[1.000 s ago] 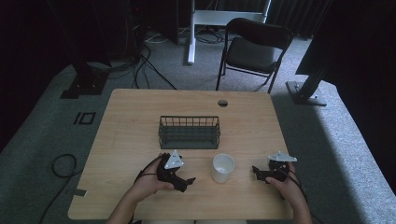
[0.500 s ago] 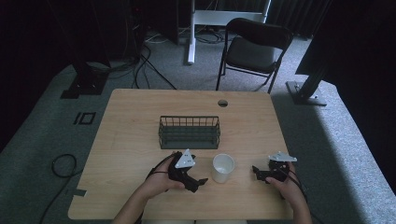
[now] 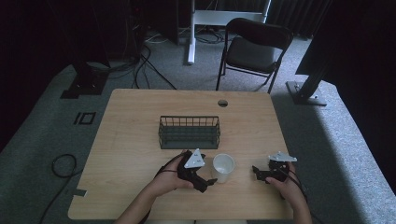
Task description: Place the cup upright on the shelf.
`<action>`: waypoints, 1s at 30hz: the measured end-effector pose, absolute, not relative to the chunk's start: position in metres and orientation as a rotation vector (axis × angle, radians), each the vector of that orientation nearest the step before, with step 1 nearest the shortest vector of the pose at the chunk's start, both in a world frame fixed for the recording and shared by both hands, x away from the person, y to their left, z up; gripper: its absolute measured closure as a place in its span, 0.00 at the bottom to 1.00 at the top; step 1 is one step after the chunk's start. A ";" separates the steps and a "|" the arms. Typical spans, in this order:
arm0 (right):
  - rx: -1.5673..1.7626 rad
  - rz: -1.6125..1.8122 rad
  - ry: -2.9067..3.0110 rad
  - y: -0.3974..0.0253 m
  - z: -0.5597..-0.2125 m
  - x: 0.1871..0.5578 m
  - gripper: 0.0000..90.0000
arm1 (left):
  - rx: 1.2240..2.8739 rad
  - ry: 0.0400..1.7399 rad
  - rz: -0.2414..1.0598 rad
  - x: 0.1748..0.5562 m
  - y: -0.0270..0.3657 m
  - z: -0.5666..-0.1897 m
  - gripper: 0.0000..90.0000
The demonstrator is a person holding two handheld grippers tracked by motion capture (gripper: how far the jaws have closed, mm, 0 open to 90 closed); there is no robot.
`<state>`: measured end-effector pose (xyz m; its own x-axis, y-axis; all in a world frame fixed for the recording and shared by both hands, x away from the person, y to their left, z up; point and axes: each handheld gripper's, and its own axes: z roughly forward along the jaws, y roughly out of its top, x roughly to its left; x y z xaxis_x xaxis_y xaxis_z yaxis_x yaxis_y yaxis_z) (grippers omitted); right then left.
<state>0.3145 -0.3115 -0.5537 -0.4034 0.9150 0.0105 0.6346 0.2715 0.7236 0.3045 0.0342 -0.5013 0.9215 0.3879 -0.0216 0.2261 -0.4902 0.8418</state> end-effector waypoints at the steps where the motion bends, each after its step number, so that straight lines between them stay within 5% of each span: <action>1: 1.400 0.924 2.137 -0.312 -0.554 0.314 0.12 | 2.105 0.434 0.206 0.305 0.033 -0.501 0.02; 30: 1.401 0.924 2.137 -0.312 -0.554 0.314 0.12 | 2.106 0.363 0.212 0.311 0.004 -0.504 0.02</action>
